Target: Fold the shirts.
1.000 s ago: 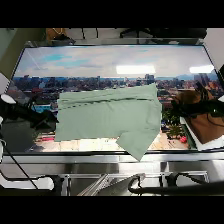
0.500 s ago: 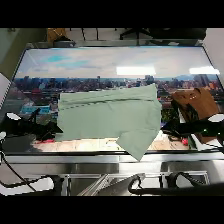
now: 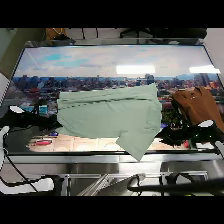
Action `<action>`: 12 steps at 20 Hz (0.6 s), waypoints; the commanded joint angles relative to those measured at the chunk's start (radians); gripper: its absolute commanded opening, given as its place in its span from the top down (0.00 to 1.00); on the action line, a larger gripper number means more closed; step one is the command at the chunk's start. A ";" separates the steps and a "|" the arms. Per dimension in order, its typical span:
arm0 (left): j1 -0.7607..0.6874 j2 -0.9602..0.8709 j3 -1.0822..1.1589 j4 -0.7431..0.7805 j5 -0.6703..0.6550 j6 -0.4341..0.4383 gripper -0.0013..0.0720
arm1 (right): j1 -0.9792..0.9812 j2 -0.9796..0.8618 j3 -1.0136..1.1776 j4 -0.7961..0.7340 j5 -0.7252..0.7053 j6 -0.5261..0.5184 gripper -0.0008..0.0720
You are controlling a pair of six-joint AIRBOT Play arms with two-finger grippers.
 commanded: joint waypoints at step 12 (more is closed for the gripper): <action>-0.005 0.077 0.019 0.254 -0.186 -0.198 0.97 | 0.064 0.016 0.078 0.075 0.072 0.005 0.96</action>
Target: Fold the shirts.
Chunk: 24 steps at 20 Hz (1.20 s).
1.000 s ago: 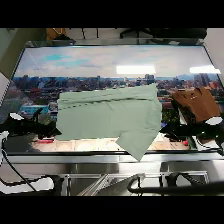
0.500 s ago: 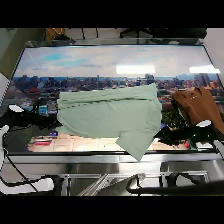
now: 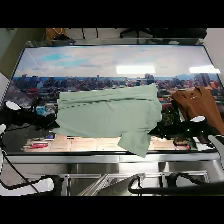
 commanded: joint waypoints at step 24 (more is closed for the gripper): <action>-0.025 -0.118 0.302 -0.052 -0.109 -0.082 0.97 | 0.040 -0.252 0.491 0.013 -0.263 -0.187 0.96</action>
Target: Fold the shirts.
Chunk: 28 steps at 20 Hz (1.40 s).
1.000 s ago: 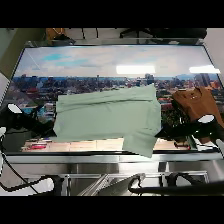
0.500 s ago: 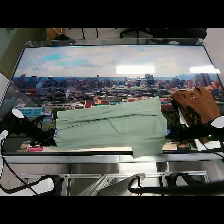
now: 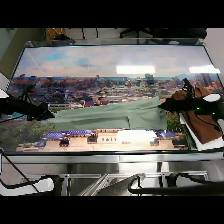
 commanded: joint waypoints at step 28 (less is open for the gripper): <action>-0.184 -0.028 0.206 -0.172 0.070 0.052 0.97 | -0.009 -0.402 0.224 0.045 0.117 -0.095 0.96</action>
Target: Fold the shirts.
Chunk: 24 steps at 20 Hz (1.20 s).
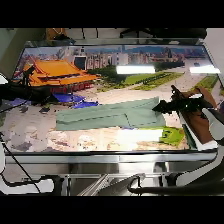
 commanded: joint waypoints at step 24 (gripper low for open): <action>-0.900 -0.673 0.668 -0.047 0.214 -0.145 0.97 | 0.010 0.436 0.242 0.013 0.371 0.147 0.96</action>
